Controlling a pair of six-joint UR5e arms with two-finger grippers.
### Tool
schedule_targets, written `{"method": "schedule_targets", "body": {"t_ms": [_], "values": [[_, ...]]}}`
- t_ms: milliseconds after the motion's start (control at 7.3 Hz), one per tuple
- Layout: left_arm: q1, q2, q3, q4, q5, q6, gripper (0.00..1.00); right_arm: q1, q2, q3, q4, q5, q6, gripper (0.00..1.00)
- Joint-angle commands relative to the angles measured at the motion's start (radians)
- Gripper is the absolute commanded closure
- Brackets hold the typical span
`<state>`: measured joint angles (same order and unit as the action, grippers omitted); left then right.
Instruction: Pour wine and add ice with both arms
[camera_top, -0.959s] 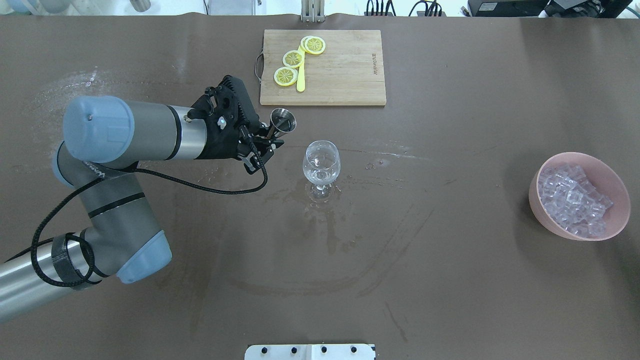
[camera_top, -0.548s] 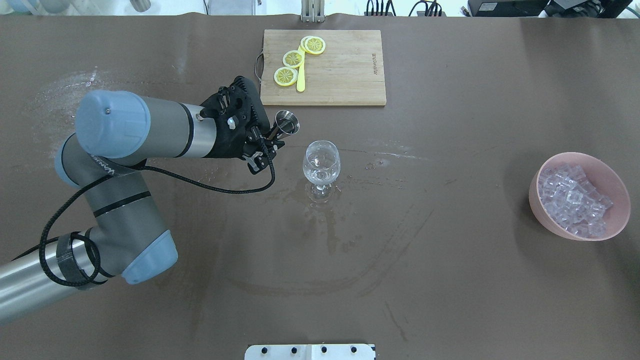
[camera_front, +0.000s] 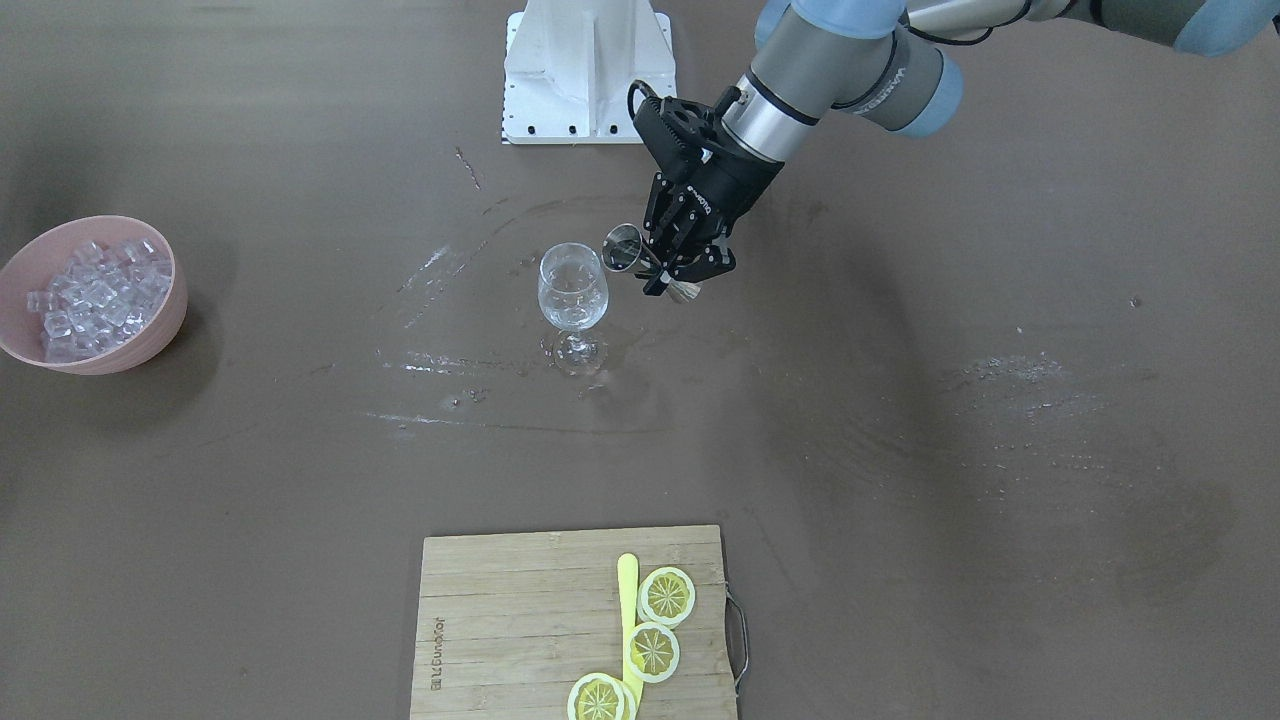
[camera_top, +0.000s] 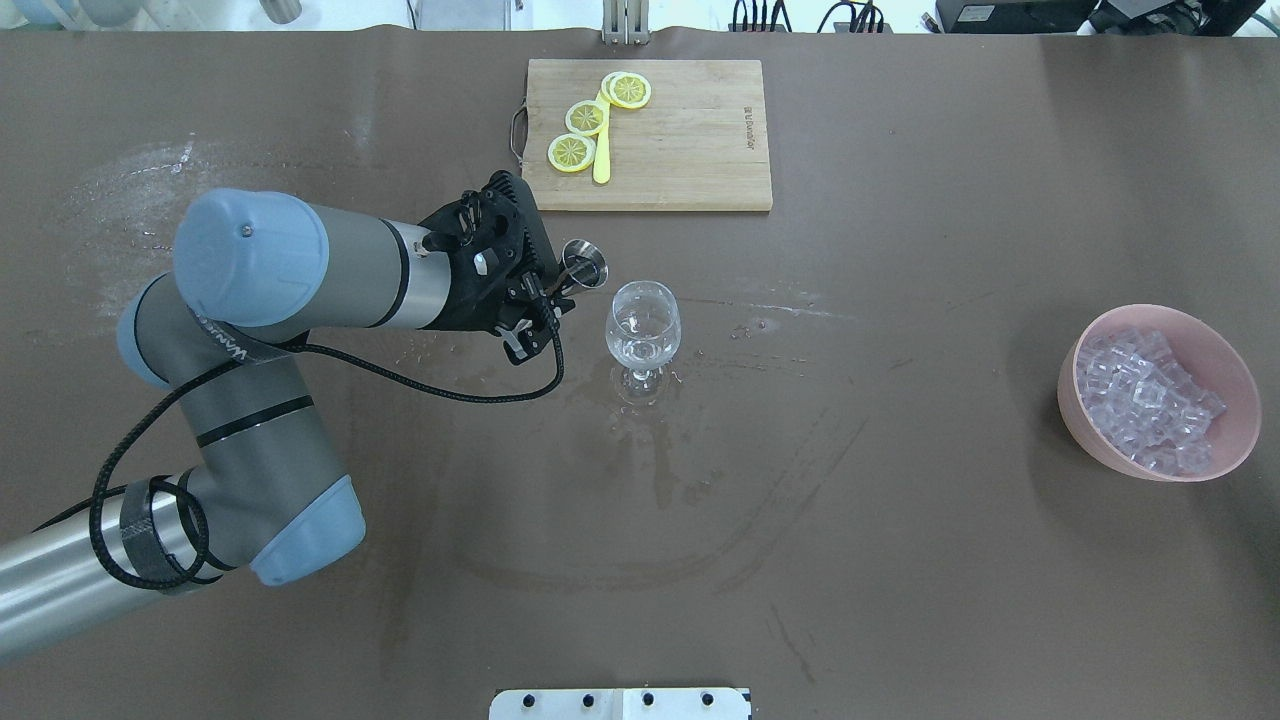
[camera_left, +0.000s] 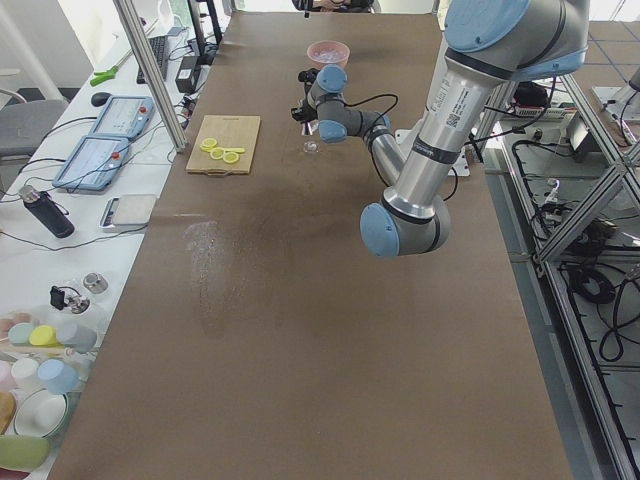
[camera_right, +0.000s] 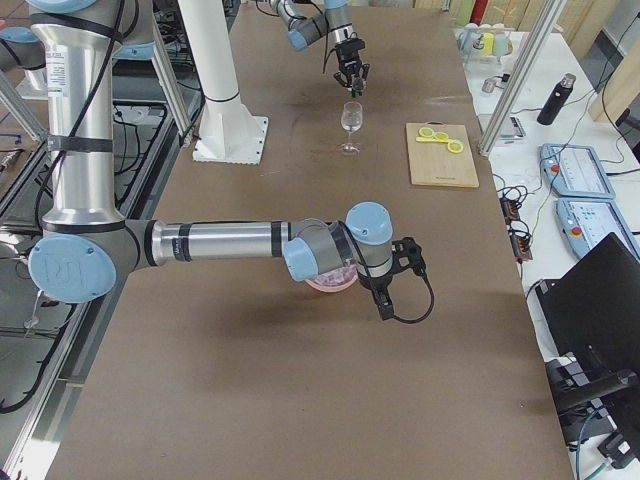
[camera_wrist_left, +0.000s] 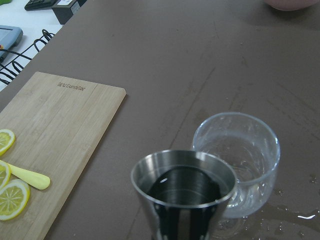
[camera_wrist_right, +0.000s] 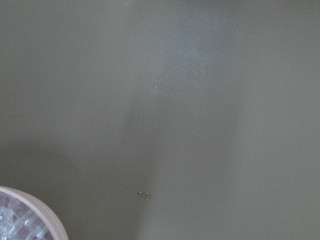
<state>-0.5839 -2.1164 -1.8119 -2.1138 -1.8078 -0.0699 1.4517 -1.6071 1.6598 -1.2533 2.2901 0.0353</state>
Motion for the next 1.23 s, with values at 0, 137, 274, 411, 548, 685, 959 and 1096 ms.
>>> {"method": "schedule_targets", "body": {"t_ms": [0, 137, 274, 411, 548, 685, 959, 1096], "values": [[0.021, -0.014, -0.033, 0.087, 0.005, 0.007, 1.00, 0.001, -0.001, 0.000, 0.000, 0.002, 0.000, 0.00], [0.027, -0.020, -0.041, 0.116, 0.014, 0.007, 1.00, 0.001, -0.001, 0.000, 0.000, 0.002, 0.000, 0.00], [0.036, -0.039, -0.041, 0.161, 0.036, 0.027, 1.00, -0.001, -0.001, 0.000, -0.001, 0.002, 0.000, 0.00], [0.047, -0.052, -0.046, 0.197, 0.063, 0.042, 1.00, -0.001, -0.001, -0.002, 0.000, 0.002, 0.000, 0.00], [0.056, -0.078, -0.050, 0.271, 0.079, 0.045, 1.00, 0.001, -0.002, -0.002, 0.000, 0.002, 0.000, 0.00], [0.062, -0.083, -0.052, 0.285, 0.084, 0.045, 1.00, -0.001, -0.004, -0.002, -0.001, 0.002, 0.000, 0.00], [0.064, -0.114, -0.050, 0.360, 0.088, 0.085, 1.00, -0.001, -0.004, -0.003, -0.002, 0.003, 0.000, 0.00], [0.065, -0.132, -0.052, 0.392, 0.122, 0.100, 1.00, -0.001, -0.004, -0.006, -0.002, 0.003, 0.000, 0.00]]}}
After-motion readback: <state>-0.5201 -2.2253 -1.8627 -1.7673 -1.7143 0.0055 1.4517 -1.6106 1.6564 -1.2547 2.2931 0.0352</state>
